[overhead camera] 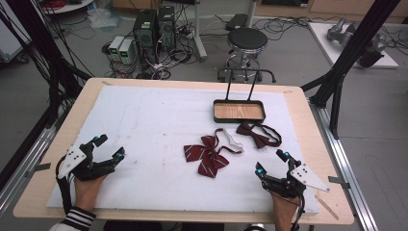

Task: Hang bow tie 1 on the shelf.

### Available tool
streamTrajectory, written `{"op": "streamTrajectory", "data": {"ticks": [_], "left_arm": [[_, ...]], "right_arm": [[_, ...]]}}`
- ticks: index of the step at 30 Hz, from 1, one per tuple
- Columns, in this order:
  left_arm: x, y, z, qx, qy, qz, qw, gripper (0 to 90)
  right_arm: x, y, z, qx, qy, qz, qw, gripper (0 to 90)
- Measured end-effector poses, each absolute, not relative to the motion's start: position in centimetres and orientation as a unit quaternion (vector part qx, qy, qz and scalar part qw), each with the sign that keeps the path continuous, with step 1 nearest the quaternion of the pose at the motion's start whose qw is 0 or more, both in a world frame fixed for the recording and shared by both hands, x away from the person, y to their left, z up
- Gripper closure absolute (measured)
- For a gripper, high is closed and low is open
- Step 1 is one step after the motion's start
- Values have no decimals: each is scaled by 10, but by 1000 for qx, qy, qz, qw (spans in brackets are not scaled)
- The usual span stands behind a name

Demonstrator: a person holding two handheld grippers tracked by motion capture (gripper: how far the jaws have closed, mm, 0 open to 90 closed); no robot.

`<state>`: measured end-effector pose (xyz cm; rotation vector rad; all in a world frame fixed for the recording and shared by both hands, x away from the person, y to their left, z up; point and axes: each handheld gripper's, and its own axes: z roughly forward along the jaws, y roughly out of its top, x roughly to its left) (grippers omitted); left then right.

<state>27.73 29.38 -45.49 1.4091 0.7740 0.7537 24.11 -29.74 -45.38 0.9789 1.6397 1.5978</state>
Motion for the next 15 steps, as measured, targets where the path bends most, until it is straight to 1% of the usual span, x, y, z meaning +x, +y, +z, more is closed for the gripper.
{"op": "streamTrajectory", "data": {"ticks": [7, 10, 15], "left_arm": [[278, 294, -455, 615, 342, 326, 632, 170], [279, 294, -454, 617, 347, 327, 626, 170], [278, 293, -455, 616, 345, 328, 628, 170]], "right_arm": [[241, -297, -454, 374, 623, 609, 318, 95], [240, -297, -454, 366, 623, 609, 327, 95], [240, -297, -454, 370, 623, 609, 323, 95]]}}
